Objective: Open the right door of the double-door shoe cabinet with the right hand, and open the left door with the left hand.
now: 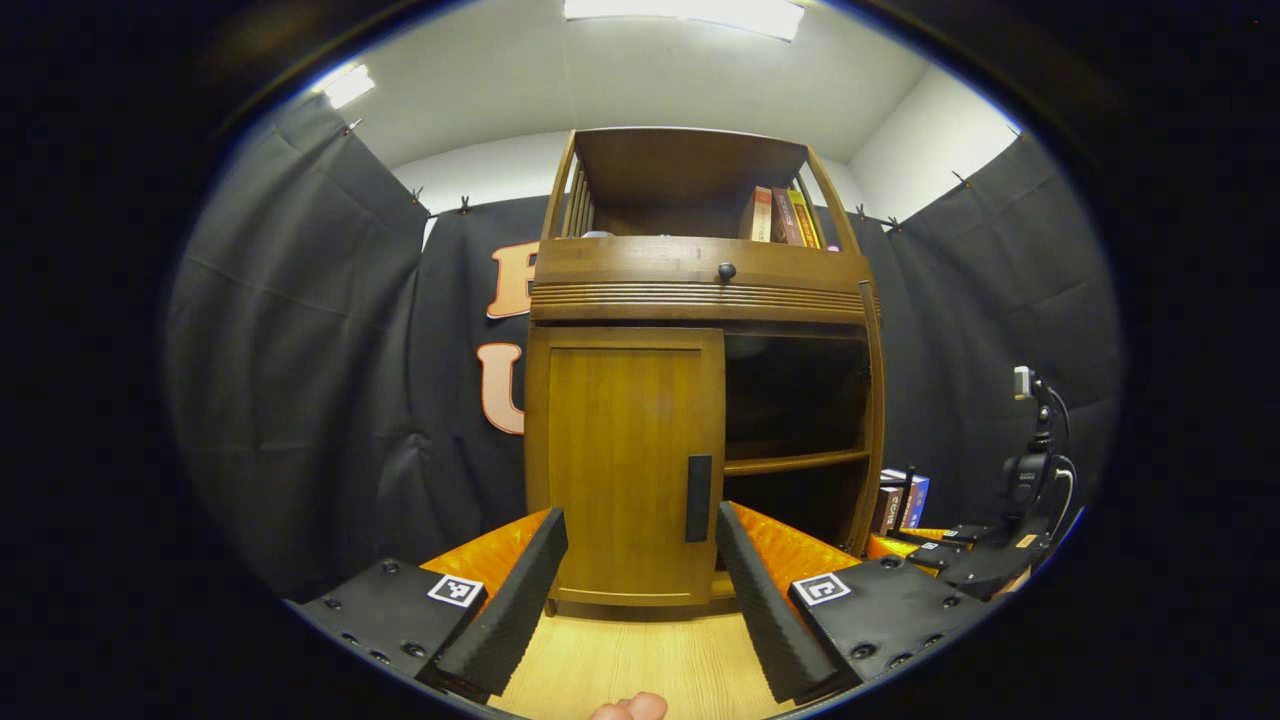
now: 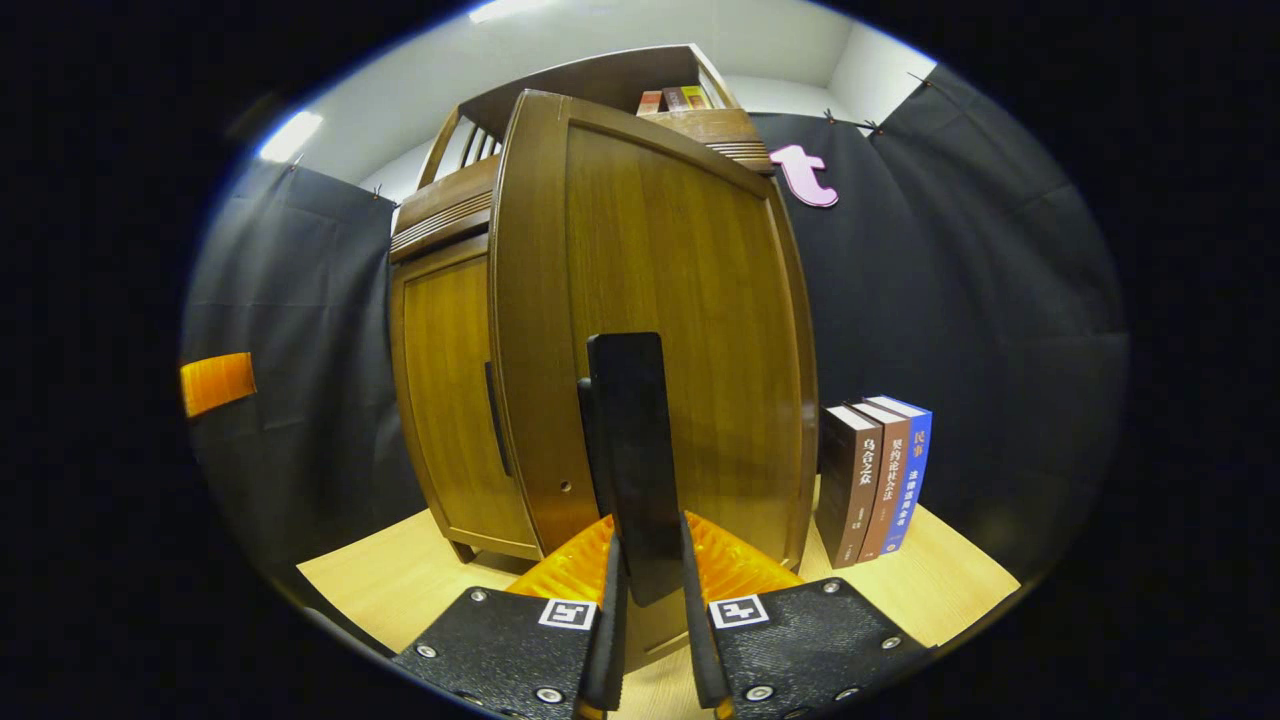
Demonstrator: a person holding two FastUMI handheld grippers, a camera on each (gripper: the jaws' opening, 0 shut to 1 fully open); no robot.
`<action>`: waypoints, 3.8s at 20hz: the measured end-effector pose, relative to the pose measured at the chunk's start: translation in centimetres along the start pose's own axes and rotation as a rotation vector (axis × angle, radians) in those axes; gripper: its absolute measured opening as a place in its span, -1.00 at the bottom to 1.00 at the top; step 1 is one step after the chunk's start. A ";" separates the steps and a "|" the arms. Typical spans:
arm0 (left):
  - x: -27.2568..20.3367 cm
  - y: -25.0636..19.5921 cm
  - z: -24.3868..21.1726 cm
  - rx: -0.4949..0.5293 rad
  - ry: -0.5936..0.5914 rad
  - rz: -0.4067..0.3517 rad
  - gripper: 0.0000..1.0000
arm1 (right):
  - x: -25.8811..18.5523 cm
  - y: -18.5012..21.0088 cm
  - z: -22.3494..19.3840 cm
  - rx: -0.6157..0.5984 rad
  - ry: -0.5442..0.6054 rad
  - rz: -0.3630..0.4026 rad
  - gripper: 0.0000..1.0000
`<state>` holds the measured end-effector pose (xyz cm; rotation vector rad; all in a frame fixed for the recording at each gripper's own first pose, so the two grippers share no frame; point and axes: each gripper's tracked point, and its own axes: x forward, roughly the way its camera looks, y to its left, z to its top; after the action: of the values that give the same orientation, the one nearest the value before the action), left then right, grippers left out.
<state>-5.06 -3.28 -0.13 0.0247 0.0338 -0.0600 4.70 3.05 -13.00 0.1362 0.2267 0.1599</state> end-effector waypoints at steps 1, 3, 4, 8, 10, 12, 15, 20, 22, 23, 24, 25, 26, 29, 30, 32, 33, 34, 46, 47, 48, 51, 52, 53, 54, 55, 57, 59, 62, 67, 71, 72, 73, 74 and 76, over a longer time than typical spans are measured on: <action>0.1 -0.2 -0.1 0.000 0.001 -0.007 0.90 | -0.4 -0.4 0.0 0.008 0.000 -0.007 -0.46; 0.3 -0.7 -0.3 -0.003 0.003 -0.014 0.94 | -0.9 -1.4 0.1 0.024 -0.001 -0.023 -0.46; 0.4 -0.9 -0.4 -0.008 0.006 -0.019 0.94 | -1.2 -1.7 0.1 0.030 -0.001 -0.032 -0.46; 0.7 -2.2 -0.5 -0.022 0.008 -0.039 0.90 | -2.3 -3.3 0.4 0.041 0.001 -0.071 -0.46; 0.9 -2.7 -0.6 -0.025 0.006 -0.045 0.89 | -2.7 -4.0 0.6 0.019 0.002 -0.091 -0.70; 1.0 -3.2 -1.0 -0.034 0.009 -0.054 0.89 | -3.3 -5.7 0.8 0.010 0.003 -0.125 -0.40; 1.3 -3.8 -1.1 -0.047 0.015 -0.063 0.90 | -4.4 -8.7 1.1 0.018 0.001 -0.183 -0.66; 1.6 -4.7 -1.4 -0.055 0.015 -0.076 0.89 | -5.2 -11.4 1.7 0.003 -0.012 -0.210 -0.73; 1.7 -5.0 -1.4 -0.062 0.017 -0.080 0.89 | -5.4 -12.5 1.8 -0.043 -0.017 -0.222 -0.73; 1.8 -5.1 -1.4 -0.067 0.018 -0.084 0.90 | -5.4 -12.9 1.9 -0.044 -0.017 -0.212 -0.73; 1.8 -5.3 -1.5 -0.070 0.021 -0.087 0.89 | -5.5 -13.1 1.8 -0.035 -0.015 -0.201 -0.73; 1.9 -5.3 -1.7 -0.072 0.024 -0.087 0.90 | -5.5 -13.7 1.9 -0.038 -0.019 -0.193 -0.72; 1.7 -5.3 -1.8 -0.073 0.026 -0.085 0.89 | -5.6 -14.2 2.1 -0.041 -0.019 -0.178 -0.73; 1.6 -5.0 -1.7 -0.057 0.020 -0.070 0.89 | -5.9 -15.6 2.5 -0.048 -0.050 -0.112 -0.73; 1.4 -4.9 -1.8 -0.054 0.019 -0.066 0.89 | -6.0 -16.1 2.4 -0.040 -0.056 -0.094 -0.73; 1.2 -4.6 -1.9 -0.054 0.020 -0.055 0.89 | -6.0 -16.8 2.3 -0.043 -0.055 -0.061 -0.74; 1.0 -4.4 -1.9 -0.056 0.022 -0.048 0.89 | -6.0 -17.1 2.3 -0.043 -0.051 -0.046 -0.74; 1.0 -4.3 -1.8 -0.058 0.024 -0.042 0.89 | -5.9 -17.3 2.2 -0.039 -0.049 -0.033 -0.74; 0.3 -3.1 -2.7 -0.027 0.039 0.000 0.89 | -8.1 -17.7 2.1 -0.034 -0.039 -0.061 -0.77; 0.5 -3.2 -2.8 -0.027 0.043 -0.002 0.89 | -8.9 -18.5 2.3 -0.033 -0.042 -0.088 -0.87; 0.5 -3.2 -3.0 -0.027 0.047 -0.007 0.89 | -9.8 -18.8 2.1 -0.027 -0.035 -0.091 -0.87; 0.9 -3.7 -3.6 -0.025 0.059 -0.030 0.90 | -12.1 -18.5 1.7 -0.006 -0.019 -0.114 -1.00; 1.2 -3.9 -3.7 -0.022 0.062 -0.036 0.90 | -13.2 -18.4 1.7 -0.025 -0.016 -0.132 -0.86; 1.4 -4.1 -3.8 -0.020 0.066 -0.043 0.90 | -14.2 -18.2 1.7 -0.049 -0.012 -0.150 -0.86; 1.2 -4.2 -4.1 -0.019 0.069 -0.047 0.90 | -14.9 -17.8 1.6 -0.067 -0.006 -0.163 -0.86; 1.2 -4.4 -4.2 -0.018 0.070 -0.052 0.94 | -15.5 -17.1 1.5 -0.079 0.005 -0.171 -0.86; 1.5 -4.5 -4.3 -0.018 0.079 -0.054 0.90 | -16.6 -15.6 1.3 -0.069 0.014 -0.163 -0.85; 1.6 -4.5 -4.5 -0.024 0.085 -0.053 0.90 | -16.0 -12.4 1.0 -0.056 0.022 -0.127 -0.85; 1.4 -3.6 -4.5 -0.018 0.082 -0.039 0.90 | -14.5 -7.4 2.0 -0.058 -0.006 -0.054 -0.86; 0.7 -0.8 -4.3 -0.013 0.074 0.024 0.89 | -11.9 -1.1 3.2 -0.033 -0.050 0.027 -0.83; 0.4 0.8 -4.6 -0.032 0.079 0.056 0.90 | -11.1 0.0 3.6 -0.023 -0.078 0.024 -0.52; 0.5 1.0 -4.7 -0.039 0.084 0.054 0.90 | -11.0 -0.3 3.4 -0.045 -0.078 0.009 -0.17; 0.9 1.0 -4.7 -0.048 0.089 0.047 0.90 | -11.2 -0.6 3.3 -0.061 -0.078 0.001 0.02; 1.4 0.7 -4.6 -0.059 0.092 0.033 0.90 | -11.2 -0.8 3.5 -0.068 -0.080 -0.009 0.22; 3.1 0.1 -4.2 -0.077 0.090 0.005 0.90 | -11.6 -1.1 3.6 -0.068 -0.087 -0.022 0.34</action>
<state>-2.13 -3.26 -4.39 -0.0497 0.1255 -0.0521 -5.48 -0.48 -7.25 0.0730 0.1360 0.1393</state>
